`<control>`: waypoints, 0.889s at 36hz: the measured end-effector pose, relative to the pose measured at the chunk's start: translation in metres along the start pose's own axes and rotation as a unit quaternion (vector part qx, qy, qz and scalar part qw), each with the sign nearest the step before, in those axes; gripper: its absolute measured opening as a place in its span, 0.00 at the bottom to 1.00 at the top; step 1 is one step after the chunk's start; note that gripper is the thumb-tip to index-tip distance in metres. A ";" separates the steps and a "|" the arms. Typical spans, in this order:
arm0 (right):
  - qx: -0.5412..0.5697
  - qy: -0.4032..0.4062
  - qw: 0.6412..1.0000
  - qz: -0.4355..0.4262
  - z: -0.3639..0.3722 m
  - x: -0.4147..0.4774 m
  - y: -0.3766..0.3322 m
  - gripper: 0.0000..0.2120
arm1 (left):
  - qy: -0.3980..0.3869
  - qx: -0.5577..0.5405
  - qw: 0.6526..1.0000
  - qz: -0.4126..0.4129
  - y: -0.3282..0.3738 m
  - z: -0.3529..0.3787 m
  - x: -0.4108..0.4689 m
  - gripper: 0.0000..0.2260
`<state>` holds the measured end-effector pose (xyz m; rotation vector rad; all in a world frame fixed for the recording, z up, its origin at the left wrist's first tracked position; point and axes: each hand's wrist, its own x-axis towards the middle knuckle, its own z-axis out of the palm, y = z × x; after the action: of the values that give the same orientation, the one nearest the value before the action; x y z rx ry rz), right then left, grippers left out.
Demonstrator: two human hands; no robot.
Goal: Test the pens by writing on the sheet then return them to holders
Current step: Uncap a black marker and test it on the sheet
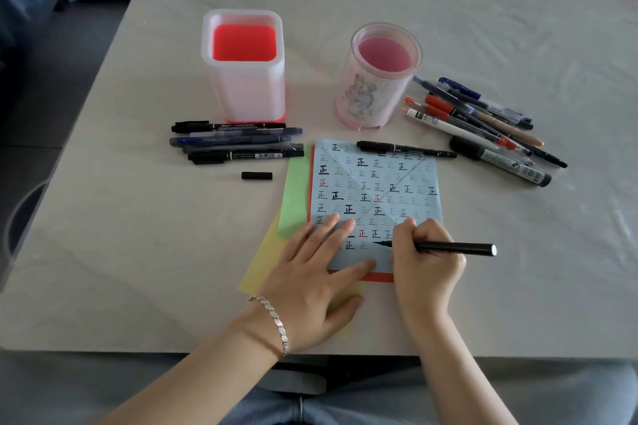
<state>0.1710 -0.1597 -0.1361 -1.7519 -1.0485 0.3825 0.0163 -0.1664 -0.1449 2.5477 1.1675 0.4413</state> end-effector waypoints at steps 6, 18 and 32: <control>-0.004 -0.011 1.000 -0.002 0.000 -0.001 0.001 0.18 | 0.000 -0.001 1.000 0.001 0.000 0.000 0.000 0.16; 0.003 -0.002 1.000 0.002 0.001 0.000 0.000 0.19 | -0.001 0.000 1.000 0.001 0.001 0.000 0.001 0.16; 0.015 -0.012 1.000 0.007 0.000 0.001 0.001 0.18 | -0.006 -0.004 1.000 0.000 0.001 -0.001 0.000 0.17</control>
<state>0.1714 -0.1591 -0.1366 -1.7334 -1.0429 0.4269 0.0164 -0.1663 -0.1434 2.5405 1.1593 0.4287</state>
